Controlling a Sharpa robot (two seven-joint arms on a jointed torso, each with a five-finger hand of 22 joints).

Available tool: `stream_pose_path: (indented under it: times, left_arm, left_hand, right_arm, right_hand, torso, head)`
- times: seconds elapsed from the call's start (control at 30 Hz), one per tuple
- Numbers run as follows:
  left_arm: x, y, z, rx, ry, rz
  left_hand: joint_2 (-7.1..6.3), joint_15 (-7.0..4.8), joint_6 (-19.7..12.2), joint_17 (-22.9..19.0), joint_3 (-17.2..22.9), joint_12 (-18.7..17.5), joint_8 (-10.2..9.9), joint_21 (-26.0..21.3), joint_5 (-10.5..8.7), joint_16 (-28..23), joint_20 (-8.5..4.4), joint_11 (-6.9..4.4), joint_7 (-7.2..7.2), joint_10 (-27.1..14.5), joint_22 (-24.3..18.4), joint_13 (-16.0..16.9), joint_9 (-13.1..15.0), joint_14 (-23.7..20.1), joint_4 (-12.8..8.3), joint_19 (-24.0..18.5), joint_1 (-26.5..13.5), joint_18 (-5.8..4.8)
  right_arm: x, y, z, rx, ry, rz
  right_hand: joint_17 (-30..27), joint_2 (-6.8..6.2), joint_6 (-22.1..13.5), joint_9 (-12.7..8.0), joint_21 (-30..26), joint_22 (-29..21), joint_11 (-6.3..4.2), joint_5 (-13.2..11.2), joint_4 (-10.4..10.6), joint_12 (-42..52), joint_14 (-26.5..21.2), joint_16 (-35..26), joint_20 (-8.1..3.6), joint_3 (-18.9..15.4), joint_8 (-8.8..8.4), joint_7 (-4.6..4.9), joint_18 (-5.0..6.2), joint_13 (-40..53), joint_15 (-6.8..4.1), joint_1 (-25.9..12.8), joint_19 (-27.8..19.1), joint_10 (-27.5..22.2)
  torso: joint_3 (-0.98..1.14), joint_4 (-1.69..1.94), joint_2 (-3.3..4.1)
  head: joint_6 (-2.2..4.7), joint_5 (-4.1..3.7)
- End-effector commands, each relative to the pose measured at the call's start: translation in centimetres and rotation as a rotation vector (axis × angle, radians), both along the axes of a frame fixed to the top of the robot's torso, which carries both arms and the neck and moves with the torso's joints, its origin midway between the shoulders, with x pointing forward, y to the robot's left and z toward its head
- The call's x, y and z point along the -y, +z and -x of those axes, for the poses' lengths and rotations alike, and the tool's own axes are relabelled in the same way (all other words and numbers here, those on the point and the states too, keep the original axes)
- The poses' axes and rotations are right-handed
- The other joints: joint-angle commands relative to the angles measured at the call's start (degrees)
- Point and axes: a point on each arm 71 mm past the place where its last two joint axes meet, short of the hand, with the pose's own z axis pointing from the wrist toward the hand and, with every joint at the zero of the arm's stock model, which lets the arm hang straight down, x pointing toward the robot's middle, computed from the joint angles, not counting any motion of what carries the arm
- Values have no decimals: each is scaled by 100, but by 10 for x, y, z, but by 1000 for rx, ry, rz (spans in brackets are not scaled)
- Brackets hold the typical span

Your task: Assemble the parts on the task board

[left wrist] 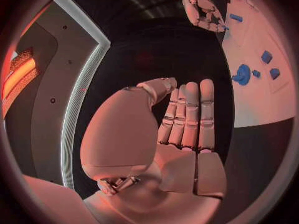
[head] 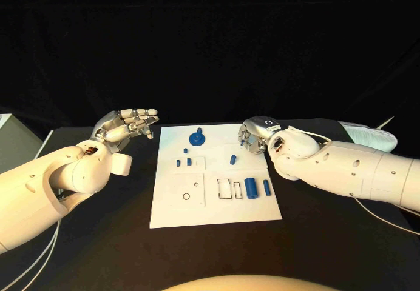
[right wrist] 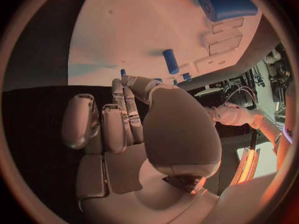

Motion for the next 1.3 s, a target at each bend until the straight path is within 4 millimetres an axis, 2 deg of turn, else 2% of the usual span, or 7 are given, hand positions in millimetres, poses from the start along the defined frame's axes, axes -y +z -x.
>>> stream_pose_path:
  times: [0.03,0.3,0.53,0.67,0.77,0.97,1.3]
  left_arm:
    - [-1,0,0,0,5,5]
    - [-3,-1,0,-3,9,2]
    - [-1,-1,1,-3,7,4]
    - [1,-1,1,-2,4,6]
    - [2,-1,2,-1,3,7]
    - [4,-1,3,-2,2,10]
    - [8,1,5,-1,-9,15]
  left_hand:
    - [21,1,18,-12,-30,12,22,-26,7,-38,-18,-4,11,-60,-11,-4,-8,-20,-4,14,44,47]
    - [20,2,18,-13,-32,10,23,-28,7,-41,-18,-2,11,-66,-12,-6,-9,-21,-5,15,45,47]
    - [20,2,18,-13,-32,10,23,-28,7,-41,-18,-2,11,-66,-12,-6,-9,-21,-5,15,45,47]
    - [19,5,17,-17,-38,7,24,-32,8,-46,-17,0,13,-76,-16,-8,-10,-23,-7,17,46,46]
    - [19,5,17,-17,-38,7,24,-32,8,-46,-17,0,13,-76,-16,-8,-10,-23,-7,17,46,46]
    - [18,6,18,-20,-43,7,25,-36,8,-51,-16,2,14,-82,-19,-9,-11,-24,-9,18,48,45]
    - [18,8,19,-22,-48,9,27,-39,8,-55,-15,3,15,-84,-22,-10,-11,-25,-7,18,45,45]
  right_arm:
    - [0,10,5,66,23,-56]
    - [-7,25,25,88,79,-137]
    - [-37,31,47,73,178,-197]
    - [-58,29,58,57,236,-202]
    - [-73,25,65,42,279,-195]
    - [-98,10,76,8,340,-170]
    - [-119,-16,83,-45,370,-124]
  right_hand:
    - [-6,29,36,-14,21,6,-163,31,-28,12,343,12,-50,-8,30,-11,-100,1,-30,-7,135,223]
    - [-4,23,40,-11,46,24,-164,35,-34,8,345,18,-52,-5,33,-12,-104,3,-31,-15,140,229]
    - [-8,18,41,-8,51,29,-165,43,-40,4,345,18,-56,-1,35,-11,-104,4,-32,-21,141,233]
    - [-8,18,41,-8,51,29,-165,43,-40,4,345,18,-56,-1,35,-11,-104,4,-32,-21,141,233]
    - [-12,15,40,-6,47,27,-164,51,-45,-1,345,18,-59,4,36,-11,-103,4,-32,-24,139,234]
    - [-24,15,39,-5,38,22,-164,57,-49,-5,343,9,-60,9,35,-10,-101,4,-33,-26,137,233]
    - [-27,15,36,-5,23,13,-163,60,-51,-8,342,7,-61,12,34,-9,-98,4,-33,-27,134,232]
  torso:
    - [2,-6,-2]
    - [-1,-15,-1]
    - [0,-15,-4]
    - [-16,-4,-8]
    - [-22,5,-10]
    - [-16,6,4]
    - [-20,7,3]
  head:
    - [6,13]
    - [46,58]
    - [63,163]
    - [51,211]
    - [29,283]
    - [7,383]
    - [-76,455]
